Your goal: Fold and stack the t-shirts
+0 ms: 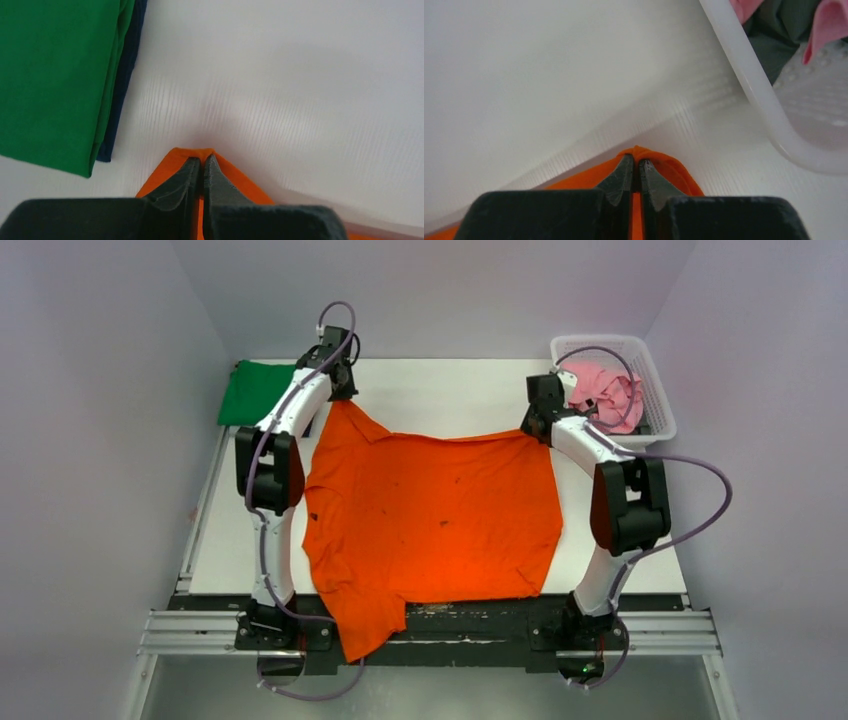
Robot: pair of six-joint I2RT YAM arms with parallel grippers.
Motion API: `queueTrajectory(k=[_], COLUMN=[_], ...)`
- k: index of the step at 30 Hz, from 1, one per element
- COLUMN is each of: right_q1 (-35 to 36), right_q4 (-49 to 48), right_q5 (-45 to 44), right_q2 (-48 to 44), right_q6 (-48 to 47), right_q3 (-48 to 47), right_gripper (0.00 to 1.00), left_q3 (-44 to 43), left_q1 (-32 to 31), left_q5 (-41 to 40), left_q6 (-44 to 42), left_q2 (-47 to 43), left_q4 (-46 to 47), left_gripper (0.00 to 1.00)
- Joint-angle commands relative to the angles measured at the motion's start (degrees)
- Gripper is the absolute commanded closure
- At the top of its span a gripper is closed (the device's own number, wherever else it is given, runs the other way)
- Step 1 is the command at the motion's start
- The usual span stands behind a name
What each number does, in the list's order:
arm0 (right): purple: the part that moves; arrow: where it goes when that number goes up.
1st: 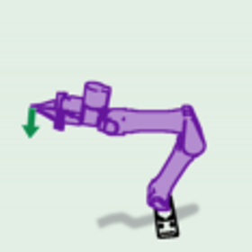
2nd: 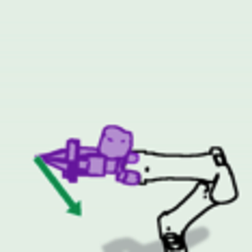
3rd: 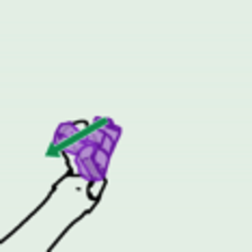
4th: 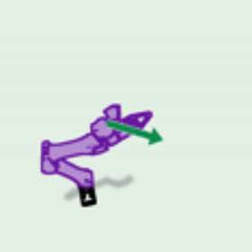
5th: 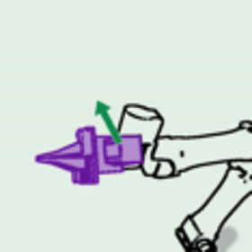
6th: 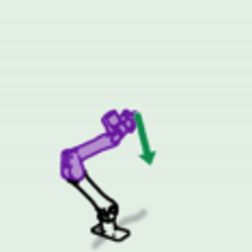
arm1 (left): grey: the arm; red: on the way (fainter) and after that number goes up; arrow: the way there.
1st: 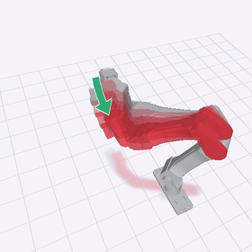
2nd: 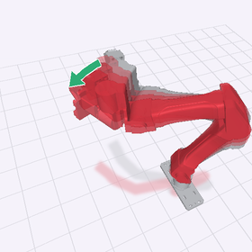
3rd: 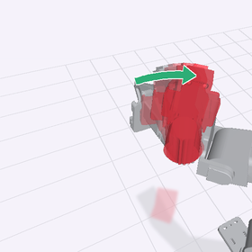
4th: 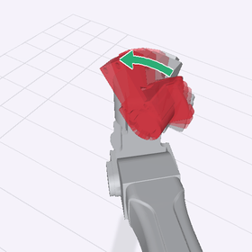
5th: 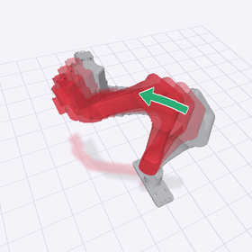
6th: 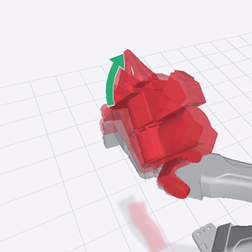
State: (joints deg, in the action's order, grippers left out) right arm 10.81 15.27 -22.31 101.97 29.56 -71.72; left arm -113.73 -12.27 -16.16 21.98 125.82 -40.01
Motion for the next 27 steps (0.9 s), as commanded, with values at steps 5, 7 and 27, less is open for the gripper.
queueTrajectory(k=[5,7,27], right_q1=[-3.11,-3.08,-0.65], right_q4=[4.57,7.88,-4.27], right_q5=[-0.77,0.61,26.22], right_q2=[15.11,16.48,1.75], right_q6=[1.37,0.87,-5.43], right_q3=[-21.65,-25.91,1.72], right_gripper=[0.56,0.32,0.18], left_q3=[-23.82,-25.65,9.24], left_q1=[3.81,4.26,1.37], left_q5=[7.17,10.14,28.54], left_q6=[4.25,4.95,25.08], left_q2=[13.53,14.07,-1.12], left_q4=[-2.55,-2.79,11.18], left_gripper=[0.47,0.15,0.0])
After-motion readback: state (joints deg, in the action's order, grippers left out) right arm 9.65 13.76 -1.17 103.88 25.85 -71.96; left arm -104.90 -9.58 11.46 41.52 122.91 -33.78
